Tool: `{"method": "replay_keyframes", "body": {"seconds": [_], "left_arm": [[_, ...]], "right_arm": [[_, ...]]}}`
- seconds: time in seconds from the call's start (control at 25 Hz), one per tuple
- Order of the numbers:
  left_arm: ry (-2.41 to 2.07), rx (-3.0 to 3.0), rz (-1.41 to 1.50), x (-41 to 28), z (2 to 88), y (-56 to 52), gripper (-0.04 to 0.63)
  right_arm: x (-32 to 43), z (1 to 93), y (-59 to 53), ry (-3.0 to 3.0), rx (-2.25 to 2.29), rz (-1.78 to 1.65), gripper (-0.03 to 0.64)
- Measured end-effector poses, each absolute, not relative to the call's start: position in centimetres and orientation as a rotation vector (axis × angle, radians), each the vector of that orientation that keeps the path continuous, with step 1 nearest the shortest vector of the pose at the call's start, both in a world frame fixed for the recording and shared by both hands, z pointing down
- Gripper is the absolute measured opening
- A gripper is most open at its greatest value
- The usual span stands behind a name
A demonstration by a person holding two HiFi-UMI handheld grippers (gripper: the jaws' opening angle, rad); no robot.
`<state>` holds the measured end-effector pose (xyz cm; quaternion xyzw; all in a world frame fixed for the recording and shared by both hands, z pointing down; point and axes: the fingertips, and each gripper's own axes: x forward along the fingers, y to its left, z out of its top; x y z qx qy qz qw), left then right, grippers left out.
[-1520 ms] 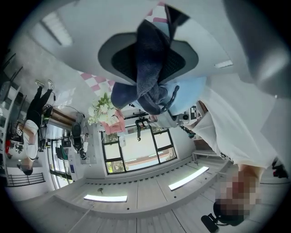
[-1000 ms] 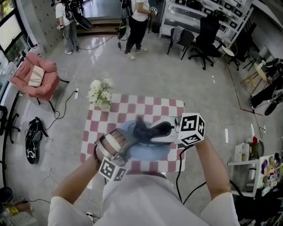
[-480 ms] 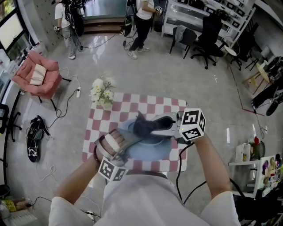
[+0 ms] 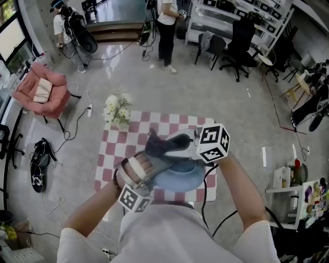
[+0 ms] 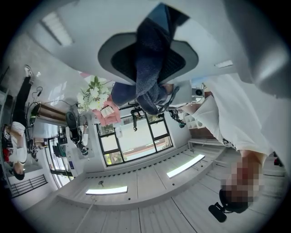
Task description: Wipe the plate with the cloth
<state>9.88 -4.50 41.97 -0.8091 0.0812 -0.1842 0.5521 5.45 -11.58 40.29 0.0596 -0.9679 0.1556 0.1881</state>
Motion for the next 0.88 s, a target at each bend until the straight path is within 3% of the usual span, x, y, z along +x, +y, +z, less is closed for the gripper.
{"method": "replay_keyframes", "body": {"seconds": [0.88], "left_arm": [[0.190, -1.885, -0.491, 9.6, 43.1, -4.3, 0.075]], "right_arm": [[10.6, 46.5, -14.8, -2.533, 0.468, 0.564, 0.130]]}}
